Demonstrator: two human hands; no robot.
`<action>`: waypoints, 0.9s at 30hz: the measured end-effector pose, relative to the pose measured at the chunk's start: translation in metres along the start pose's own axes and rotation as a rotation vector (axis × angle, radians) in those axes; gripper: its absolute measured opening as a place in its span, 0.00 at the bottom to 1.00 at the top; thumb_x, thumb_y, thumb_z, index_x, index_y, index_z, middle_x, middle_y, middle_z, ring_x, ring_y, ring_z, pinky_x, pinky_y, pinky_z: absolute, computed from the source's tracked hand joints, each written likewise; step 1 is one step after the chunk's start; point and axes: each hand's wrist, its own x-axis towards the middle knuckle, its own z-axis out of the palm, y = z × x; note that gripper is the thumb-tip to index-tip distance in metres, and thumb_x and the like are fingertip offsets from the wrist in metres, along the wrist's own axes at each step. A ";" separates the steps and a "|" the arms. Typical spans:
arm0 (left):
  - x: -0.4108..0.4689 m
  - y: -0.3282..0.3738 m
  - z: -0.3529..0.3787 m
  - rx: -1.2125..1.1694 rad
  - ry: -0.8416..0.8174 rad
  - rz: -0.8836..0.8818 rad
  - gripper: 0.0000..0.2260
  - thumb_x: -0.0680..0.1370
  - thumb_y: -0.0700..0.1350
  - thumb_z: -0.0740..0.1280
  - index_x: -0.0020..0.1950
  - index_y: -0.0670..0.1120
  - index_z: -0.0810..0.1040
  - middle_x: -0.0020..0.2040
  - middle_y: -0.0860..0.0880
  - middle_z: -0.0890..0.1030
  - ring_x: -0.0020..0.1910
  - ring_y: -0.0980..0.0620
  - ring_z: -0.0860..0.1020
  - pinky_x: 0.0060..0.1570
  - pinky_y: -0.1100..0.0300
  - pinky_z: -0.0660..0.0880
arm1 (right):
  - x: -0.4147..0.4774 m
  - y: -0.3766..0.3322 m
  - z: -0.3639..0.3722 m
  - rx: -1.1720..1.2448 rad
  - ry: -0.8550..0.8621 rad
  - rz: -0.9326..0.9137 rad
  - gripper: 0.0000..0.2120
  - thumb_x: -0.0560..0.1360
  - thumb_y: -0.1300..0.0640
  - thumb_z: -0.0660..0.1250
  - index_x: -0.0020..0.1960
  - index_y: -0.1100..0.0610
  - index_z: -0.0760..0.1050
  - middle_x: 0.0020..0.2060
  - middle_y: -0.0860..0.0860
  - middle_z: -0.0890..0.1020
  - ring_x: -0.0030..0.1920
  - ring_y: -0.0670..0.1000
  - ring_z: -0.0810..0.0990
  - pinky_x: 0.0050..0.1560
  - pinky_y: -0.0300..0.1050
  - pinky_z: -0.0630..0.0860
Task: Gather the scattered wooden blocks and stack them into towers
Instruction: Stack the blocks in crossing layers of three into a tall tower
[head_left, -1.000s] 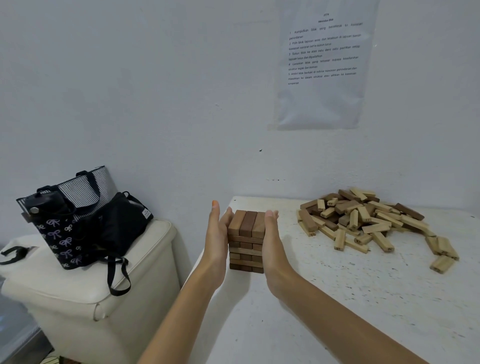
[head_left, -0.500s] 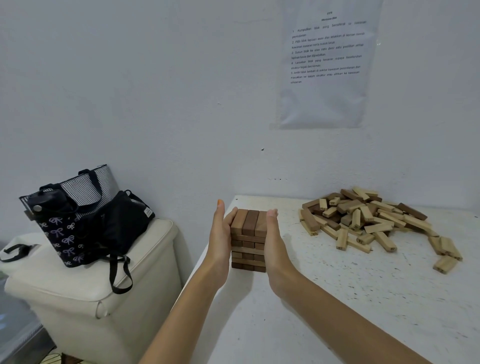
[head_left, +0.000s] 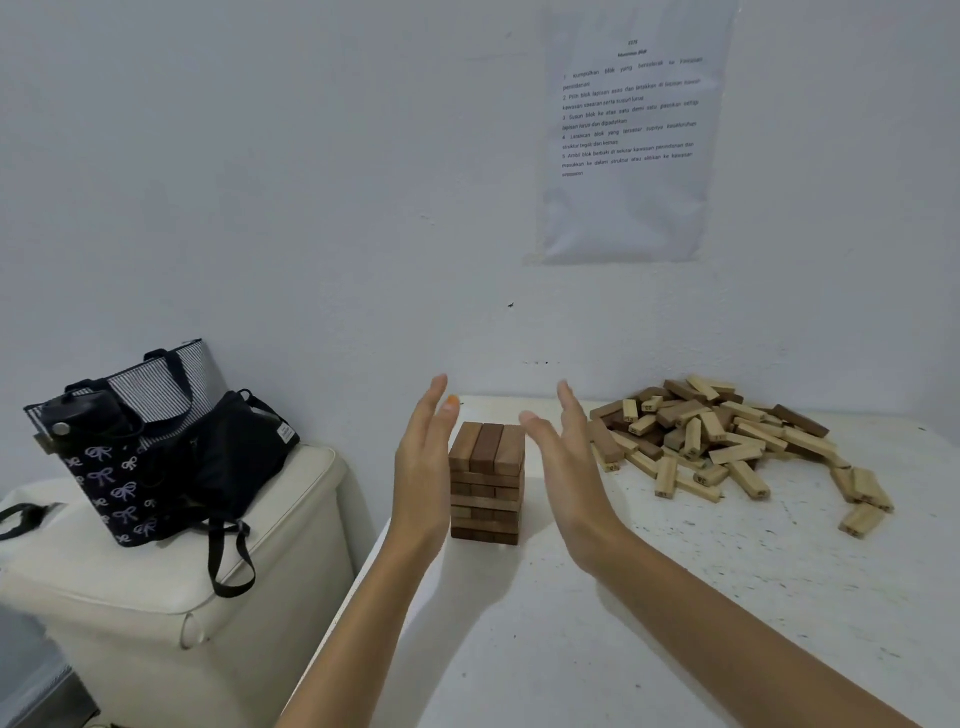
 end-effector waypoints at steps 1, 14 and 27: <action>-0.002 0.004 0.003 0.018 -0.019 0.053 0.18 0.82 0.51 0.59 0.72 0.56 0.67 0.71 0.63 0.67 0.68 0.67 0.64 0.67 0.66 0.59 | 0.000 -0.006 -0.006 -0.010 0.016 -0.025 0.30 0.81 0.51 0.60 0.78 0.44 0.50 0.77 0.40 0.53 0.76 0.40 0.51 0.71 0.41 0.51; -0.011 0.032 0.098 0.181 -0.260 0.298 0.17 0.80 0.44 0.64 0.67 0.54 0.72 0.65 0.61 0.74 0.64 0.67 0.69 0.62 0.71 0.66 | 0.016 -0.048 -0.126 -0.206 0.220 -0.163 0.17 0.77 0.65 0.61 0.59 0.47 0.75 0.58 0.44 0.77 0.60 0.51 0.77 0.51 0.37 0.77; 0.045 -0.028 0.153 0.282 -0.201 -0.095 0.11 0.75 0.42 0.69 0.57 0.46 0.78 0.55 0.50 0.78 0.45 0.61 0.75 0.38 0.69 0.71 | 0.056 -0.005 -0.187 -0.433 0.175 -0.096 0.07 0.74 0.63 0.71 0.41 0.52 0.82 0.38 0.45 0.83 0.38 0.40 0.79 0.42 0.36 0.75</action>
